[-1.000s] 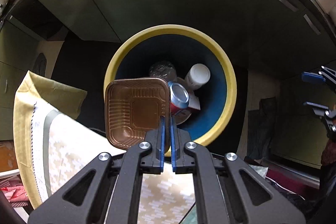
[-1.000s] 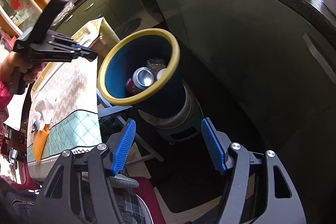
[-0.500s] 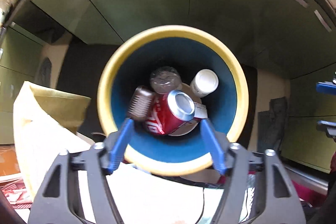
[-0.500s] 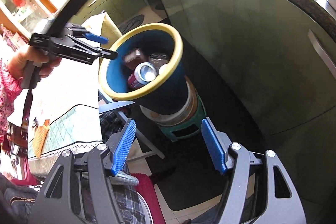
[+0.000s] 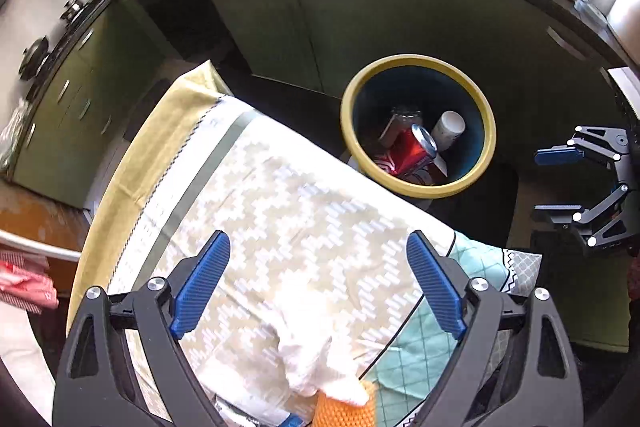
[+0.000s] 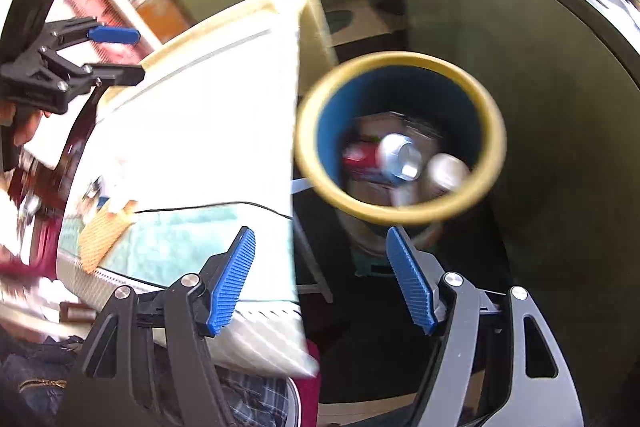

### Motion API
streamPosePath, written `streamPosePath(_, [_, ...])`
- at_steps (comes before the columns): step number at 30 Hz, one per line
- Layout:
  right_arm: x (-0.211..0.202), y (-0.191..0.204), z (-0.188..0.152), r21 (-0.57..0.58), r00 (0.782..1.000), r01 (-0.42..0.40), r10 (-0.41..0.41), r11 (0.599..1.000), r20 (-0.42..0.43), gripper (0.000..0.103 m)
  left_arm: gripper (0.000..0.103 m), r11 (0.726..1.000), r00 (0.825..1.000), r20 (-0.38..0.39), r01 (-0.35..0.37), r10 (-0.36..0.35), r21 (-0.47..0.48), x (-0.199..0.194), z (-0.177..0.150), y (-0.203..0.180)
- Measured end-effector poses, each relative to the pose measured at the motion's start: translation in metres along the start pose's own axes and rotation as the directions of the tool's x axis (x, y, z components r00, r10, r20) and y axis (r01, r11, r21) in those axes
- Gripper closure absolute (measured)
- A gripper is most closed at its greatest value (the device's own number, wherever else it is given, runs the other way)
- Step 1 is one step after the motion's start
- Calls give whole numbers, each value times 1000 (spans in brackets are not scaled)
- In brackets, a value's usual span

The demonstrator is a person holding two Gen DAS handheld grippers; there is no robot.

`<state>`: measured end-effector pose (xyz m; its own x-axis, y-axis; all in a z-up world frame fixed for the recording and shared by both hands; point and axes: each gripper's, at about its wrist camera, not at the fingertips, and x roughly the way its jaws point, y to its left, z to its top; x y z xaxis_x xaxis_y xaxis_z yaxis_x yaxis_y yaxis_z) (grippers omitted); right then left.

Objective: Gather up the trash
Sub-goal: 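Grasp the clear plastic cup on the table with the right gripper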

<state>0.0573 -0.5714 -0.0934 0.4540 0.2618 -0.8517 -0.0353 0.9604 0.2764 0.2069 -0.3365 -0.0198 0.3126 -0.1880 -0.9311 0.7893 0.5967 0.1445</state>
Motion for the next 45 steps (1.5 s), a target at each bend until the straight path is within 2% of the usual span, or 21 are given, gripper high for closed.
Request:
streamPosePath(3, [14,40,22,-80,999,-37,36,996,-18,35,18,996,1000,12,3,-2,-92,-19,-33,27])
streamPosePath(6, [28,81,48,-127,993,-112,107,986,-47,35,18,986,999,30,-33,39,-164,-44,-68,51])
streamPosePath(8, [35,114,63,-160,986,-158,148,974,-72,35,18,976,999,40,-22,31,-216,-60,-93,66])
streamPosePath(14, [66,200,99,-180,944,-298,261,938,-204,35,17,940,996,43,-54,73,-337,-95,-165,98])
streamPosePath(17, [88,233,109,-180,928,-310,255,934,-271,31,17,921,995,39,-67,88,-385,-104,-196,109])
streamPosePath(22, [121,266,121,-147,917,-272,210,951,-340,30,17,890,996,32,-61,85,-452,-108,-236,126])
streamPosePath(27, [155,283,130,-127,910,-200,136,972,-391,30,17,881,996,44,-48,78,-470,-109,-253,134])
streamPosePath(31, [185,289,127,-121,893,-155,87,980,-441,30,17,884,996,52,-36,68,-466,-108,-260,134])
streamPosePath(37, [211,293,125,-84,873,-156,98,984,-478,31,17,891,997,44,-35,62,-452,-102,-264,132])
streamPosePath(38, [216,295,124,-81,872,-157,100,984,-480,35,17,892,997,42,-35,60,-451,-101,-264,132])
streamPosePath(42, [217,296,127,-69,873,-181,128,981,-471,42,17,892,998,36,-38,61,-450,-98,-264,133])
streamPosePath(45, [209,290,132,-48,873,-215,170,975,-456,44,17,888,999,21,-33,48,-459,-92,-263,135])
